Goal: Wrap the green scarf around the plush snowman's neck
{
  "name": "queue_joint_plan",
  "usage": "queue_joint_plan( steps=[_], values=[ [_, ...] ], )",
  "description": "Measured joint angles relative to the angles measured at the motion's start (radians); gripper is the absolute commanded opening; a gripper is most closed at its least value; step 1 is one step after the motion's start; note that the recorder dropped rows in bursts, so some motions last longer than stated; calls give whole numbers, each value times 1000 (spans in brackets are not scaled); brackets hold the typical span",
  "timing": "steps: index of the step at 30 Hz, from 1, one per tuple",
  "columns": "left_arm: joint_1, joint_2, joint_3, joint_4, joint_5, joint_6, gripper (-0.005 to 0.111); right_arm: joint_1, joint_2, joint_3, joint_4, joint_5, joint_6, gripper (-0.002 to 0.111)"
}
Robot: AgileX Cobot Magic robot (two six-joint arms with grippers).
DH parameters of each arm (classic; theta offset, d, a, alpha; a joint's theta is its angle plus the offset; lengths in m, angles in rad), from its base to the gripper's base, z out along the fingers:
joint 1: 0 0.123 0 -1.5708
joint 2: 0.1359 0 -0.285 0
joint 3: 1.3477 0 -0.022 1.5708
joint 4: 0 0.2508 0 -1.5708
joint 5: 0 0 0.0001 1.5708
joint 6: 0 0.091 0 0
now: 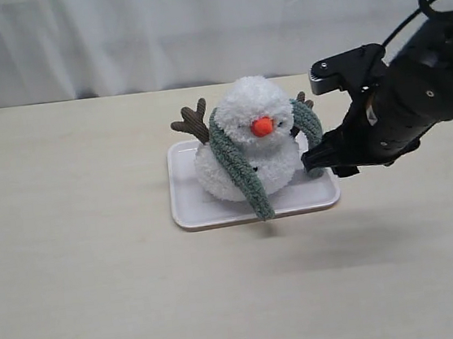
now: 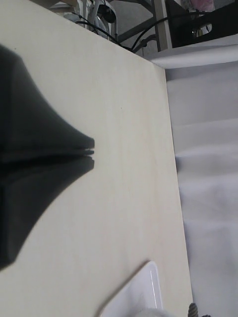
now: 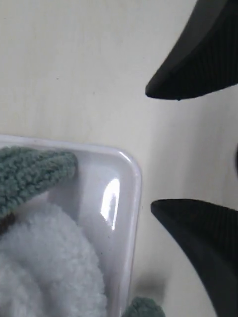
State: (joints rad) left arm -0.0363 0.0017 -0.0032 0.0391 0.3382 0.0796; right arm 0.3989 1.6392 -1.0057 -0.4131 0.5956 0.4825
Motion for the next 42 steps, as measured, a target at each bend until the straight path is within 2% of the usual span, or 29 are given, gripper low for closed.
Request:
queue_joint_plan(
  steps=[4, 8, 19, 21, 22, 23, 25, 26, 32, 42],
  values=[
    [0, 0, 0, 0, 0, 0, 0, -62, 29, 85, -33, -323, -29, 57],
    [0, 0, 0, 0, 0, 0, 0, -67, 82, 103, -56, -517, -38, 57],
    [0, 0, 0, 0, 0, 0, 0, -137, 224, 17, -70, -583, -59, 56],
    [0, 0, 0, 0, 0, 0, 0, -137, 259, 17, -70, -622, -66, 47],
    [0, 0, 0, 0, 0, 0, 0, -137, 270, 17, -70, -631, -71, 35],
    [0, 0, 0, 0, 0, 0, 0, -137, 288, 17, -70, -646, -81, 30],
    [0, 0, 0, 0, 0, 0, 0, -137, 294, 17, -70, -649, -85, 17],
    [0, 0, 0, 0, 0, 0, 0, -137, 296, 17, -70, -649, -87, 4],
    [0, 0, 0, 0, 0, 0, 0, -127, 240, 17, -70, -596, -93, 4],
    [0, 0, 0, 0, 0, 0, 0, 3, 123, 8, -66, -296, -100, 4]
  ],
)
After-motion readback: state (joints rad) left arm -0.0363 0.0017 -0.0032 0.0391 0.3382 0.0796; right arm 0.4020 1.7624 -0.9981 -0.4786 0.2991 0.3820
